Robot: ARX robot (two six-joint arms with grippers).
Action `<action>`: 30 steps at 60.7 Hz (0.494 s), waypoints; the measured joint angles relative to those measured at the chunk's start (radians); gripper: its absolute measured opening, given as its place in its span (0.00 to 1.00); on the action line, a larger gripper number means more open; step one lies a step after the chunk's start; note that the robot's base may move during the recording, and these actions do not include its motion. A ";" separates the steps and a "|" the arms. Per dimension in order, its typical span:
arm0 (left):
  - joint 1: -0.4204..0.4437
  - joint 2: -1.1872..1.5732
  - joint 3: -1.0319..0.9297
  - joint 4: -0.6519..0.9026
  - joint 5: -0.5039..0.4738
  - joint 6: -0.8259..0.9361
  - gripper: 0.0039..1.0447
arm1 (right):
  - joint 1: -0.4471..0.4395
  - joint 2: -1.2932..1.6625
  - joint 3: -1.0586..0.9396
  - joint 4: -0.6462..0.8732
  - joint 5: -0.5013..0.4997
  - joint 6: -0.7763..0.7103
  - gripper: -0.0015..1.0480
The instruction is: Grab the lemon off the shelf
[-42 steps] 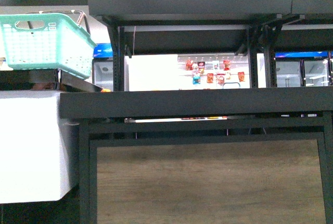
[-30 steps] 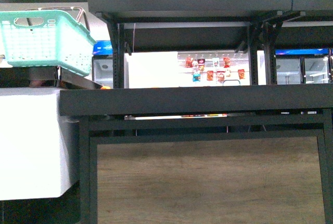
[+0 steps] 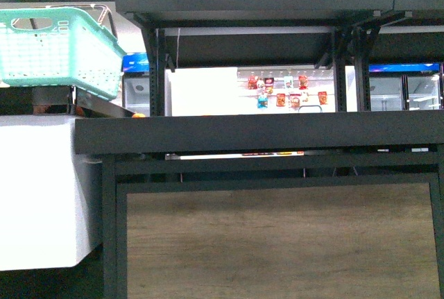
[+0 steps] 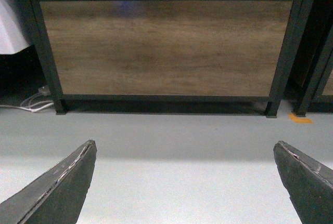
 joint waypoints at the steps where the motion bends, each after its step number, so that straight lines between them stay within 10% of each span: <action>1: 0.000 0.000 0.000 0.000 0.001 0.000 0.93 | 0.000 0.000 0.000 0.000 0.000 0.000 0.98; 30: 0.000 0.000 0.000 0.000 0.000 0.000 0.93 | 0.000 0.000 0.000 0.000 0.000 0.000 0.98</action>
